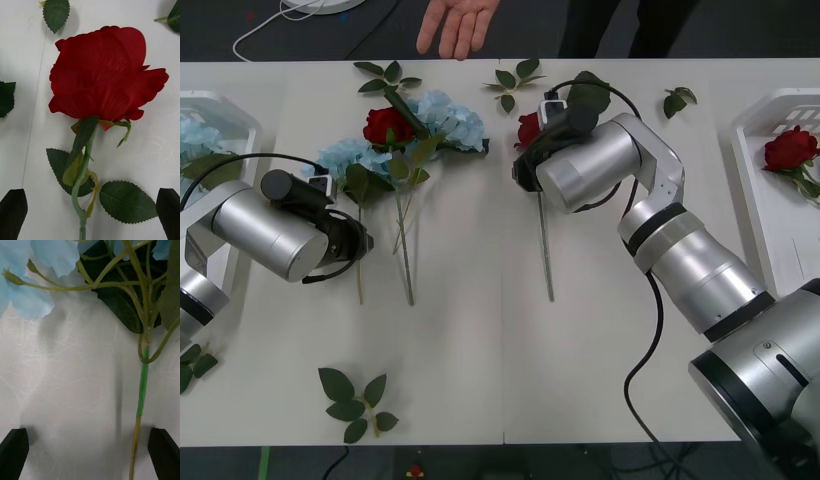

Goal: Place the red flowers into the right box and the blue flowers into the left box. If a person shows an open palm, hand one flower to the person first, then continue sorting.

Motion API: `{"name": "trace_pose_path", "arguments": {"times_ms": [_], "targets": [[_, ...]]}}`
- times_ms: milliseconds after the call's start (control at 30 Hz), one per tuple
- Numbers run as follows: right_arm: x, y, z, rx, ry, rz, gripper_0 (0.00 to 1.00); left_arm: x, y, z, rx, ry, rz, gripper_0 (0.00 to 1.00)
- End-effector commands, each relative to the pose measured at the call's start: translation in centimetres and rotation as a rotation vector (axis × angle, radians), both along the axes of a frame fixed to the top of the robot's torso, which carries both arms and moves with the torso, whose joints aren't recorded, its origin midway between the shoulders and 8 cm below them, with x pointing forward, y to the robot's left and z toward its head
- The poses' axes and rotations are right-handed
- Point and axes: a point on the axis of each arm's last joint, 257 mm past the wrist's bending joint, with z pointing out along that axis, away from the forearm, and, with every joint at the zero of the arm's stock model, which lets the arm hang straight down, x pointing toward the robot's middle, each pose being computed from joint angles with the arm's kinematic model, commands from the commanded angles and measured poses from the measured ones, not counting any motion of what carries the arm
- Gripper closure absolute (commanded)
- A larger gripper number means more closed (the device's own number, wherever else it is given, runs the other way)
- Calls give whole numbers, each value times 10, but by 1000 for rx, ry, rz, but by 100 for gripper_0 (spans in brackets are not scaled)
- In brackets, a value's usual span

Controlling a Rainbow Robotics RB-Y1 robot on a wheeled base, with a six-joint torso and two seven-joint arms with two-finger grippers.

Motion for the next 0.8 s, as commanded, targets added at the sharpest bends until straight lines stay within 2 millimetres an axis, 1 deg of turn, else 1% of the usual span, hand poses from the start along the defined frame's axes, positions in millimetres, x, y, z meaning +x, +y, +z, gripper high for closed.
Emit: {"name": "trace_pose_path", "arguments": {"times_ms": [33,167,367,400,433,467,500,800], "targets": [[7,31,12,36,-48,16,0,18,-18,22,12,-43,-64,8],[10,34,7,50,-57,12,0,19,-19,23,11,-47,-66,8],[13,29,-3,52,-63,2,0,19,-19,22,11,-46,-66,8],[13,29,-4,54,-64,2,6,19,-19,22,11,-46,-66,8],[14,30,-5,58,-66,2,44,19,-19,22,11,-46,-66,8],[14,29,-4,58,-68,2,86,19,-19,22,11,-46,-66,8],[14,29,-4,60,-67,1,100,19,-19,22,11,-46,-66,8],[14,30,-5,71,-63,-2,100,19,-19,22,11,-46,-66,8]]}}
